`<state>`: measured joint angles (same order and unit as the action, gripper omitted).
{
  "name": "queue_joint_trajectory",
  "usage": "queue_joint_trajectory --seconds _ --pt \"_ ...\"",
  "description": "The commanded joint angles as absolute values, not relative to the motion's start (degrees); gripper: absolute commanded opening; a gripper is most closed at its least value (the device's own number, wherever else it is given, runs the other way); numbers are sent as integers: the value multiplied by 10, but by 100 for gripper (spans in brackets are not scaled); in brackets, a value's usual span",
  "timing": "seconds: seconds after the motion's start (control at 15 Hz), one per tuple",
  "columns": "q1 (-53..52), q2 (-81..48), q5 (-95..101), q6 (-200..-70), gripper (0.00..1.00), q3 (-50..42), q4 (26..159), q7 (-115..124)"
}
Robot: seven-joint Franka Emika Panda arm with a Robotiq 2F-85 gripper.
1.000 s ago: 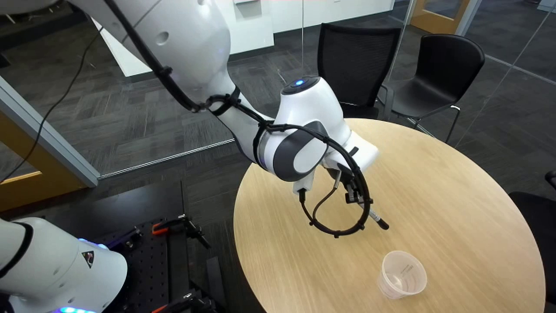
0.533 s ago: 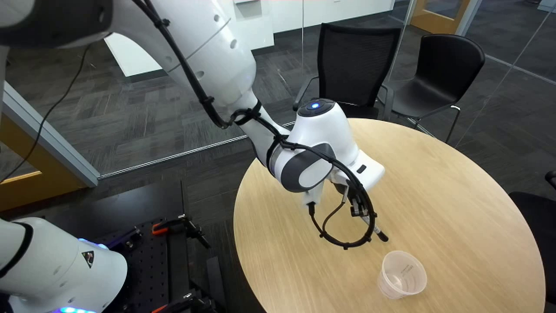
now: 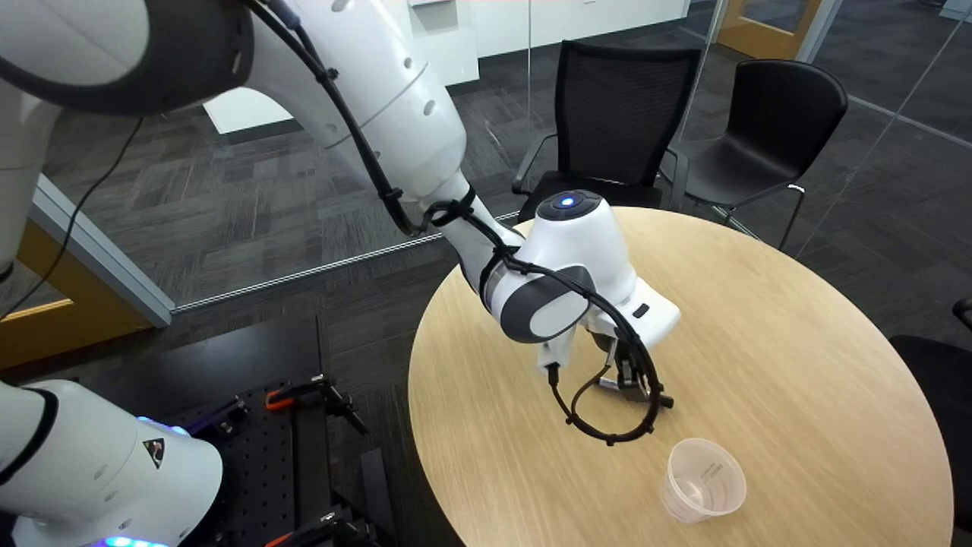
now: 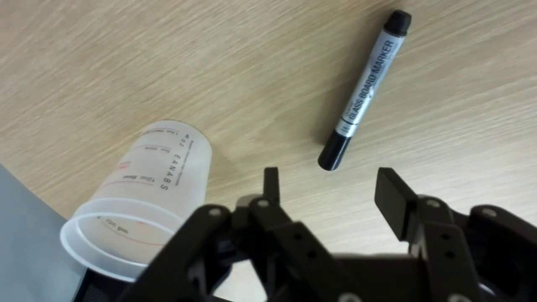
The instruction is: Remove the marker from the cup and then move the cup to the left
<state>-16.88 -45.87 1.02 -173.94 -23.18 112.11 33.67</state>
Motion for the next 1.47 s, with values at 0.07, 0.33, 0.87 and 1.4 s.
queue_joint_trajectory --seconds 0.07,0.33,0.87,1.4 --pt "-189 -420 -31 -1713 99 -276 1143 334" --pt "-199 -390 -51 -1658 100 -326 1147 358" --pt "-67 -342 -14 -1499 100 -227 1092 268" --pt "34 -377 -16 -1486 100 -130 1044 148"
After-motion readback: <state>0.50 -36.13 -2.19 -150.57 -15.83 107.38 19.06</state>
